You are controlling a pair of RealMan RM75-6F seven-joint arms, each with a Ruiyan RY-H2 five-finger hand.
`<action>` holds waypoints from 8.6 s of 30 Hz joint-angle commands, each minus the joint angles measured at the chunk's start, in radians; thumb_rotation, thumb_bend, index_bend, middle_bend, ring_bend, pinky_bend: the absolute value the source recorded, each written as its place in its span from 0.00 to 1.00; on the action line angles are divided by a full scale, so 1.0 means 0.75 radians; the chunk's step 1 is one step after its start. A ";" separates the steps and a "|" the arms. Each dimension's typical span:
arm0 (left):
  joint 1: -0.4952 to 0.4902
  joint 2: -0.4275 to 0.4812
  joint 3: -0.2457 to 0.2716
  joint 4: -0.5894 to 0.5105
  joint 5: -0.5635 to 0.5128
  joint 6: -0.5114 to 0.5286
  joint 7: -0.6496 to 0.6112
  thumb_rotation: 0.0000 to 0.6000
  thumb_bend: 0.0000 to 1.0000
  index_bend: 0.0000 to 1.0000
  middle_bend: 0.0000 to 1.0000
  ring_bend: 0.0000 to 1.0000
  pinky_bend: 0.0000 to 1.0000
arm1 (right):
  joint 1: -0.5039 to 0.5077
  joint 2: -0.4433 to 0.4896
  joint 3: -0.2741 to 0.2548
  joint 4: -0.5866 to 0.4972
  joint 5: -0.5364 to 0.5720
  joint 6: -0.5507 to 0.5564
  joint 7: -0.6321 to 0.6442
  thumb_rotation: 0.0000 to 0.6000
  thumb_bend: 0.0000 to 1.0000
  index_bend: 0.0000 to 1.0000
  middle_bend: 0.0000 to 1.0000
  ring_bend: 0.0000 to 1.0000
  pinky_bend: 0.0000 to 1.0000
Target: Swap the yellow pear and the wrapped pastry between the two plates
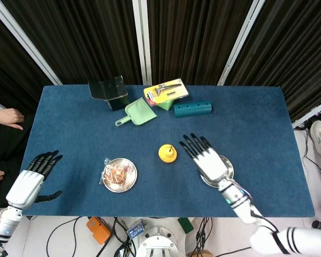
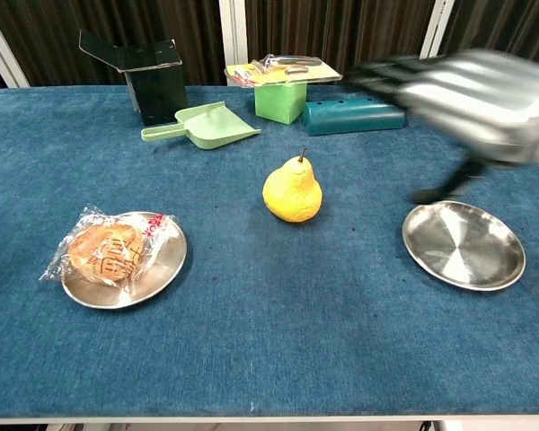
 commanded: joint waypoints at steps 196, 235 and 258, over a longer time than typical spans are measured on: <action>-0.459 -0.447 0.005 -0.187 -0.360 -0.284 0.828 1.00 0.00 0.13 0.10 0.11 0.38 | -0.613 0.388 -0.052 0.165 -0.338 0.152 0.740 1.00 0.29 0.00 0.00 0.00 0.05; -0.081 -0.120 0.069 -0.074 -0.159 0.044 0.413 1.00 0.00 0.13 0.10 0.08 0.32 | 0.085 -0.283 0.149 0.073 0.281 -0.565 -0.056 1.00 0.37 0.59 0.51 0.57 0.77; -0.064 -0.118 0.012 -0.058 -0.163 -0.005 0.376 1.00 0.00 0.13 0.10 0.08 0.32 | -0.075 0.010 0.043 0.252 0.070 -0.325 0.416 1.00 0.38 0.22 0.34 0.36 0.70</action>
